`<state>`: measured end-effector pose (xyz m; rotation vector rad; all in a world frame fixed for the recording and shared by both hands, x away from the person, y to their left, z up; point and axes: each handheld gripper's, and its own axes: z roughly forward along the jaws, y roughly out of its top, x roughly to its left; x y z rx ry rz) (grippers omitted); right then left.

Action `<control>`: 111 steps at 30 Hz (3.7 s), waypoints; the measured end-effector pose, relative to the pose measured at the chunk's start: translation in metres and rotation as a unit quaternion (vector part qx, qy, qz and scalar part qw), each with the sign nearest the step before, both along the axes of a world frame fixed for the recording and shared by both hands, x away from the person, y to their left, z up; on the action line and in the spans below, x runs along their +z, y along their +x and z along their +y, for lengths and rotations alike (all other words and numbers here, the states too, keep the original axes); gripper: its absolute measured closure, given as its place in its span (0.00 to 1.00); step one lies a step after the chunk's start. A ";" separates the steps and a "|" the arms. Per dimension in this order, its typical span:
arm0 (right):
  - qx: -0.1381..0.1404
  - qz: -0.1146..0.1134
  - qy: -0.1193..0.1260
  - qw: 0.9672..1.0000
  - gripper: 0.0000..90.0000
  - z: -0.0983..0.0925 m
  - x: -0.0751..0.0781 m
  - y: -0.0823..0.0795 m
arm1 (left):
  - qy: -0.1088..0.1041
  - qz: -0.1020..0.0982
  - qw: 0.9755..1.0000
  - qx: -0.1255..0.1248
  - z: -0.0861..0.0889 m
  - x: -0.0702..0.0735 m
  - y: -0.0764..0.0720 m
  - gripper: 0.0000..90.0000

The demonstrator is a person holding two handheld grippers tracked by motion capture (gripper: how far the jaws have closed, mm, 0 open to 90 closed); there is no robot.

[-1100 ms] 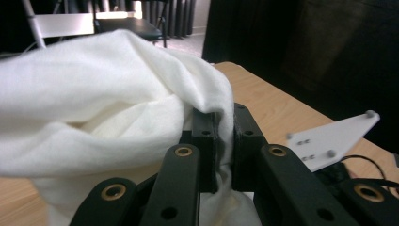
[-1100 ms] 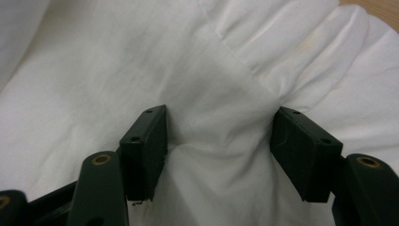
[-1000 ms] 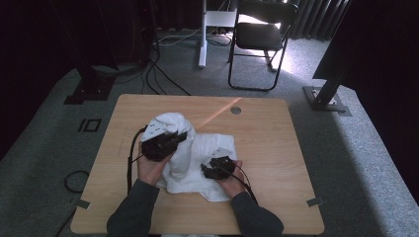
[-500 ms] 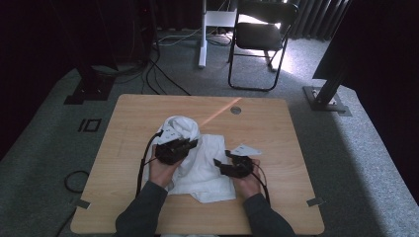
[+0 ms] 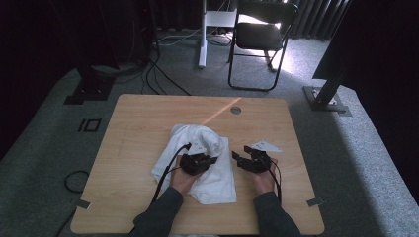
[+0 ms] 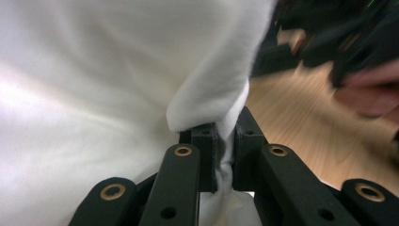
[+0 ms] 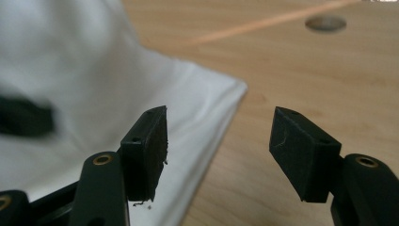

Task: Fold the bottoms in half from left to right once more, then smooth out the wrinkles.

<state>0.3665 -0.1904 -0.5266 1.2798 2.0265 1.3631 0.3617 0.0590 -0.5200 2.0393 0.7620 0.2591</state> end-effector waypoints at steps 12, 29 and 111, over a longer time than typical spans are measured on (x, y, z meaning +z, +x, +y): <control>0.072 -0.071 0.029 0.994 0.44 0.019 0.049 -0.017 | 0.041 0.022 0.999 0.005 -0.013 -0.021 0.005 0.91; 0.052 0.057 -0.082 0.994 0.92 0.050 -0.006 0.065 | 0.030 0.021 0.999 0.007 -0.017 -0.015 -0.006 0.78; 0.109 -0.067 -0.102 0.987 0.62 0.039 0.066 0.014 | -0.048 0.017 0.994 0.094 0.089 0.044 0.052 0.49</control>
